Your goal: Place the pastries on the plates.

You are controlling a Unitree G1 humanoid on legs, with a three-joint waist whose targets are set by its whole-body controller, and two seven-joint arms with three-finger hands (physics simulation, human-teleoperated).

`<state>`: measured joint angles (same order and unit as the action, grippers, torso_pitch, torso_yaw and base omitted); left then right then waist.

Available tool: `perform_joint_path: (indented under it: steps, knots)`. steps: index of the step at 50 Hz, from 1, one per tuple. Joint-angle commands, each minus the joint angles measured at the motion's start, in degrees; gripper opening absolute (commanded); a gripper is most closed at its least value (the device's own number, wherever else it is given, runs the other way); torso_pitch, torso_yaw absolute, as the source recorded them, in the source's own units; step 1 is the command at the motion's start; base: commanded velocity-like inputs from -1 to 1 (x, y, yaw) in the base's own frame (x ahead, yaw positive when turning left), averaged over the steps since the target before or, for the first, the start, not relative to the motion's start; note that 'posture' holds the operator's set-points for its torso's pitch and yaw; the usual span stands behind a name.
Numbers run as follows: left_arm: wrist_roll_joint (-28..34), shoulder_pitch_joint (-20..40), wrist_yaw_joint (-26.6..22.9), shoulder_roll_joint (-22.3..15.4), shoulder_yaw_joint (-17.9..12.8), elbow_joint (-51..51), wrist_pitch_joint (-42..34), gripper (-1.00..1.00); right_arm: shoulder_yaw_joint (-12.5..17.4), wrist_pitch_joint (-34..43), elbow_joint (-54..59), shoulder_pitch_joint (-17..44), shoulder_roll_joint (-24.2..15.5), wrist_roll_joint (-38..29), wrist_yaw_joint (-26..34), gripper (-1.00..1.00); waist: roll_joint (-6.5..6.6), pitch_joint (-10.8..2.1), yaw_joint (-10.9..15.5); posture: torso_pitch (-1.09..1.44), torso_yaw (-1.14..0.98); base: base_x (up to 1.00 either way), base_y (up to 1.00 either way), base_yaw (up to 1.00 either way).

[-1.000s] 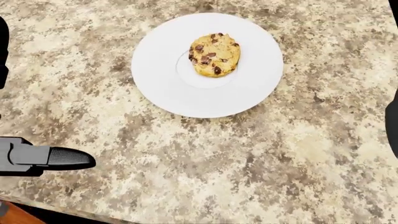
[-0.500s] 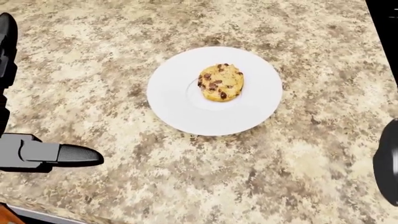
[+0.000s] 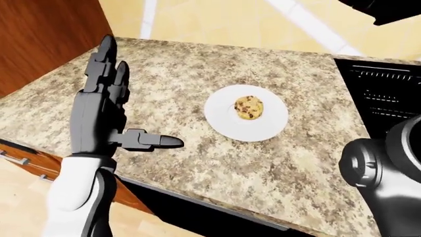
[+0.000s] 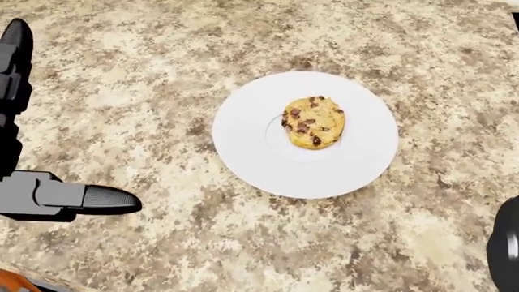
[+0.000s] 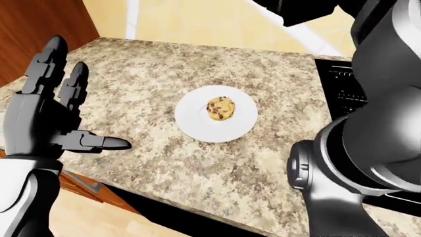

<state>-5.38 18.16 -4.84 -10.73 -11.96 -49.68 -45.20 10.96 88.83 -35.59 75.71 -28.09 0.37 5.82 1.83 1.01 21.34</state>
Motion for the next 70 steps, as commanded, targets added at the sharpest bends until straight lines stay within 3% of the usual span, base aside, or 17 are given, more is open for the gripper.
perform_joint_path:
  steps: [1, 12, 19, 28, 41, 49, 55, 59, 63, 67, 70]
  knots:
    - [-0.2, 1.3, 0.3, -0.5, -0.8, -2.0, 1.6, 1.0, 0.6, -0.4, -1.5, 1.3, -0.4, -0.2, -0.7, -1.0, -0.2, -1.87, 0.1, -0.06, 0.27, 0.0, 0.0, 0.0]
    - [0.7, 0.9, 0.5, -0.2, 0.3, -1.5, 2.5, 1.0, 3.1, 3.7, -6.7, 0.9, -0.9, 0.2, -1.4, -1.0, -0.6, -5.73, 1.0, -0.17, 0.27, 0.0, 0.0, 0.0]
    - [-1.0, 2.3, 1.0, -0.2, -1.3, -2.4, 0.6, 1.0, 4.7, 3.7, -7.7, 0.2, -1.3, 1.5, -2.4, -1.0, -0.84, -7.81, 1.6, -0.2, 0.27, 0.0, 0.0, 0.0]
    - [1.6, 2.6, 0.6, -1.4, 0.9, -1.9, 0.9, 1.0, 6.4, 3.6, -9.8, -2.4, -2.2, 4.7, -4.9, -1.0, -1.06, -8.42, 2.3, -0.2, 0.25, 0.0, 0.0, 0.0]
    - [2.5, 3.4, 0.0, -1.4, 0.1, -5.3, -2.4, 1.0, 9.2, 3.6, -10.8, -2.8, -2.0, 15.0, -13.0, -1.0, -1.11, -8.49, 1.6, -0.2, 0.18, 0.0, 0.0, 0.0]
    - [3.0, 3.1, 0.0, -1.0, 0.5, -5.7, -2.4, 1.0, 12.8, 3.6, -11.9, -4.5, -3.1, 26.4, -21.9, -1.0, -1.5, -8.55, 0.8, -0.2, 0.14, 0.0, 0.0, 0.0]
    - [2.2, 3.5, 0.0, -0.4, -0.3, -5.7, -2.6, 1.0, 16.1, 3.7, -9.8, -3.6, -6.1, 41.8, -33.7, -1.0, -1.92, -8.48, 0.1, -0.2, 0.12, 0.0, 0.0, 0.0]
    - [2.7, 2.9, 0.1, -1.5, 0.0, -4.8, -1.5, 1.0, 16.9, 3.7, -8.2, -2.5, -7.3, 51.9, -42.7, -1.0, -2.12, -8.29, -0.5, -0.2, 0.11, 0.0, 0.0, 0.0]
    - [3.0, 3.1, -0.1, -1.2, 0.4, -3.9, -1.0, 1.0, 17.5, 3.1, -8.0, -3.5, -7.4, 56.9, -47.4, -1.0, -2.38, -8.13, -1.2, -0.2, 0.09, 0.0, 0.0, 0.0]
    - [3.9, 3.0, -0.4, -1.1, 1.5, -3.6, -0.6, 1.0, 17.6, 0.4, -7.1, -5.6, -9.7, 63.2, -52.0, -1.0, -2.82, -7.88, -2.0, -0.2, 0.07, 0.0, 0.0, 0.0]
    - [4.2, 3.2, -0.7, -0.9, 1.4, -3.8, -1.0, 1.0, 16.4, -5.3, -5.7, -8.9, -14.3, 72.5, -59.1, -1.0, -3.12, -7.57, -2.6, -0.2, 0.05, 0.0, 0.0, 0.0]
